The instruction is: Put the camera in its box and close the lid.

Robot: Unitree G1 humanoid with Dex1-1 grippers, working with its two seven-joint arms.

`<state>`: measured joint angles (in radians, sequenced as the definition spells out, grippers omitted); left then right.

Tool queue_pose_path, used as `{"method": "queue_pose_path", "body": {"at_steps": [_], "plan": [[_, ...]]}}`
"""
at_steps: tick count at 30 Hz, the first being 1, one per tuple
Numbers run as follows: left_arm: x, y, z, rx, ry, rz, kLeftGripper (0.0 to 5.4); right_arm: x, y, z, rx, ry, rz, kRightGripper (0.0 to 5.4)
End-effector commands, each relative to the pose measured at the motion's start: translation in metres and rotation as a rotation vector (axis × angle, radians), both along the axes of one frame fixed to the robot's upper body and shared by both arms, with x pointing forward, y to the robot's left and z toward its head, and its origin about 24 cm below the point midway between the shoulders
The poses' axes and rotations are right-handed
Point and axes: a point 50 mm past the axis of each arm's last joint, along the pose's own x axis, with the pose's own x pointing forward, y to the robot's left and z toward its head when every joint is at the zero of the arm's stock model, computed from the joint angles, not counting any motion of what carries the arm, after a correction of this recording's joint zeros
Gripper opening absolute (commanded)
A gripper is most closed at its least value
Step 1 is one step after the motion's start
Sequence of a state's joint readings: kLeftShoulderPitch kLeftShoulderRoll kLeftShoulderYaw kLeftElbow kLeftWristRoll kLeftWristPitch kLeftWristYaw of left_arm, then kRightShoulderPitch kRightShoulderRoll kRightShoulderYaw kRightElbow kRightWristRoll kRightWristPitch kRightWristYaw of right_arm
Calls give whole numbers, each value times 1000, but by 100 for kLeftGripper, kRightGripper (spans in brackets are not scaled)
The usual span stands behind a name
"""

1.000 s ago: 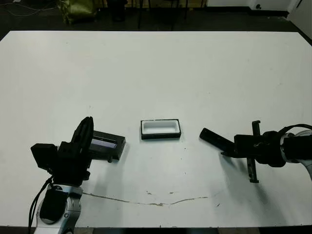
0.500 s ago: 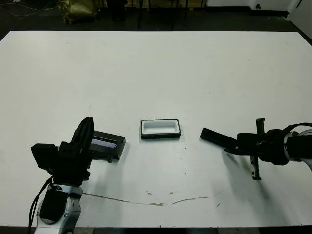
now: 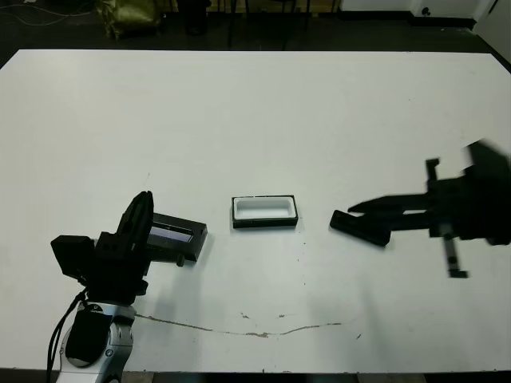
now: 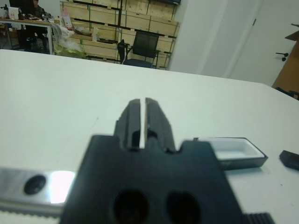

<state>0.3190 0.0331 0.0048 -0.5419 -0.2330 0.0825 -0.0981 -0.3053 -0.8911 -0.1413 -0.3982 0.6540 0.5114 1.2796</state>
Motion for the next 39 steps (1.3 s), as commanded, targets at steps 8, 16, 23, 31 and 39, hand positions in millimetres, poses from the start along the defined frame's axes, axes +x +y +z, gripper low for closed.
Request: {"method": "queue_pose_path", "body": {"at_steps": [8, 16, 23, 31, 39], "plan": [[-1, 0, -7, 10, 34, -1, 1, 14, -39, -40, -38, -78, -330, 0], [-1, 1, -8, 14, 31, -1, 0, 10, -58, -72, 3, -70, -474, 58], [-1, 0, -8, -1, 39, -1, 0, 7, -64, -92, 0, -21, -490, 215], [0, 0, -7, 1, 37, 0, 0, 7, -65, -93, -67, -71, -368, 392], [0, -1, -7, 8, 33, -1, 0, 12, -67, -103, -47, -44, -329, 538]]}}
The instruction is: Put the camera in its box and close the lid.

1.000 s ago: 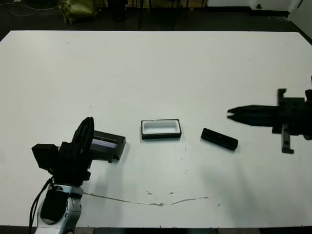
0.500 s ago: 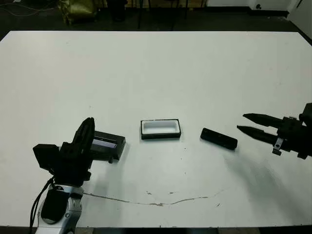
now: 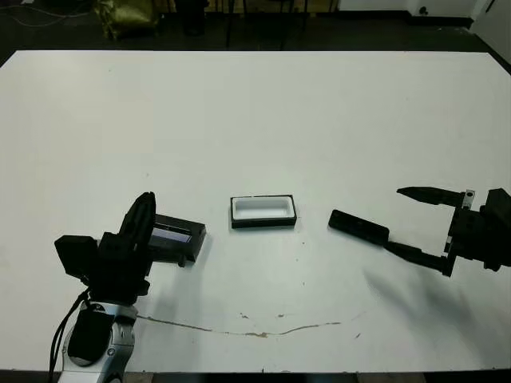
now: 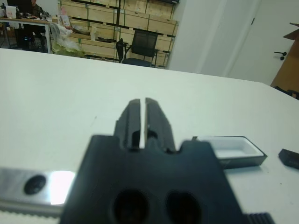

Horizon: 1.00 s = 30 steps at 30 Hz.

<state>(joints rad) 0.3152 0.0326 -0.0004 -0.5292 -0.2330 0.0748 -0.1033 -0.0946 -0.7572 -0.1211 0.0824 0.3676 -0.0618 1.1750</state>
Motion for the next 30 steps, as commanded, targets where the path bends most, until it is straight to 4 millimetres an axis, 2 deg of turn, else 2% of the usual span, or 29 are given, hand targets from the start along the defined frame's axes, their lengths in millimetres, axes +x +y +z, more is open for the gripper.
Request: {"method": "queue_pose_path", "body": {"at_steps": [1, 11, 30], "plan": [[-1, 0, -5, 13, 32, 9, 0, 2, -2, -10, 3, 23, 16, 538], [-1, 1, -5, 7, 42, 7, 0, 9, -5, -33, 15, 55, -7, 538], [0, 2, -7, -5, 45, 15, 0, 11, 2, -61, 11, 184, -15, 538]]}}
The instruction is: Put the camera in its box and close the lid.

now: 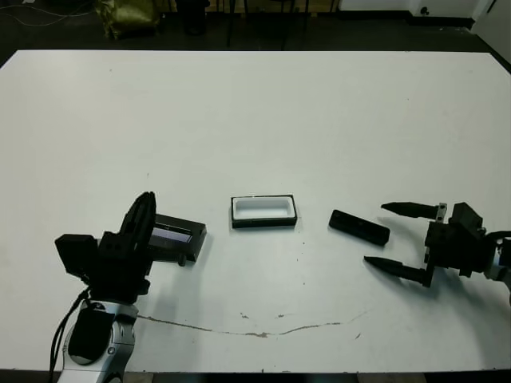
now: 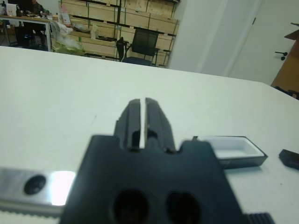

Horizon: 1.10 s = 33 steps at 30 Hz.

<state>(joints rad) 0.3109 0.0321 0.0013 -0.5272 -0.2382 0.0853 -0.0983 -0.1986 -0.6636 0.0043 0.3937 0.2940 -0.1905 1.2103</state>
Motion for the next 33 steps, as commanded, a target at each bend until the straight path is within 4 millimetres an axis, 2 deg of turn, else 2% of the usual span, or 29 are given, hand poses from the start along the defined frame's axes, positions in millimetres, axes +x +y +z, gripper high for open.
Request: {"method": "queue_pose_path", "body": {"at_steps": [1, 20, 22, 30, 33], "plan": [[-1, 2, -7, 4, 36, 11, 0, 0, 0, -13, -13, 68, -16, 538], [-1, 2, -8, -1, 36, 14, 0, 7, -12, -38, -61, 152, -124, 538], [-1, 3, -8, 0, 36, 13, 0, 7, -13, -41, -72, 160, -139, 518], [-2, 2, -8, -7, 35, 14, 0, 7, -8, -47, -161, 152, -109, 350], [-2, 2, -8, -12, 44, 18, 0, 7, -5, -49, -132, 205, -85, 338]]}}
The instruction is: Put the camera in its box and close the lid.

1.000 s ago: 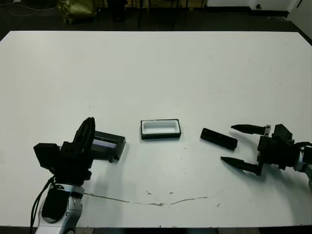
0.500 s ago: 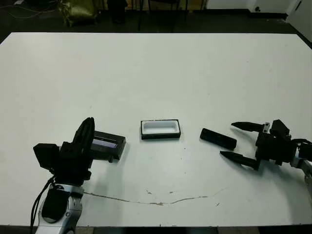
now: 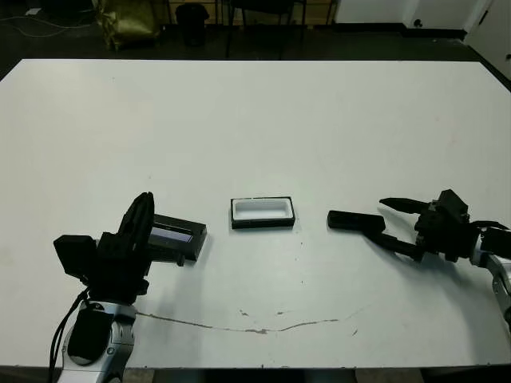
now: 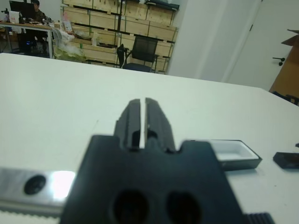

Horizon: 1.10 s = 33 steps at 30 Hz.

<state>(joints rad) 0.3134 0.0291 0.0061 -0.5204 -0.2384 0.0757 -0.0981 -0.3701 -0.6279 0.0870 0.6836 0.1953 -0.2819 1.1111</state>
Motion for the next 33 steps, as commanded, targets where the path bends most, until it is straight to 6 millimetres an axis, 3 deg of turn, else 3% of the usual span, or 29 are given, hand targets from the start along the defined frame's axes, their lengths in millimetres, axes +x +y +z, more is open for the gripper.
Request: {"method": "queue_pose_path", "body": {"at_steps": [1, 14, 20, 28, 33], "plan": [[-2, 1, -7, -8, 47, 13, 0, -19, 1, -35, -33, 227, 15, 338], [-2, 1, -7, -6, 38, 23, 0, -22, 16, -54, -167, 358, 104, 338], [-2, 1, -7, -9, 51, 31, 0, -22, 20, -48, -258, 389, 117, 338], [-3, 1, -6, -3, 46, 26, 0, -38, 32, -17, -246, 340, 160, 338], [-2, 1, -6, -4, 43, 23, 0, -41, 31, -19, -259, 348, 129, 338]]}}
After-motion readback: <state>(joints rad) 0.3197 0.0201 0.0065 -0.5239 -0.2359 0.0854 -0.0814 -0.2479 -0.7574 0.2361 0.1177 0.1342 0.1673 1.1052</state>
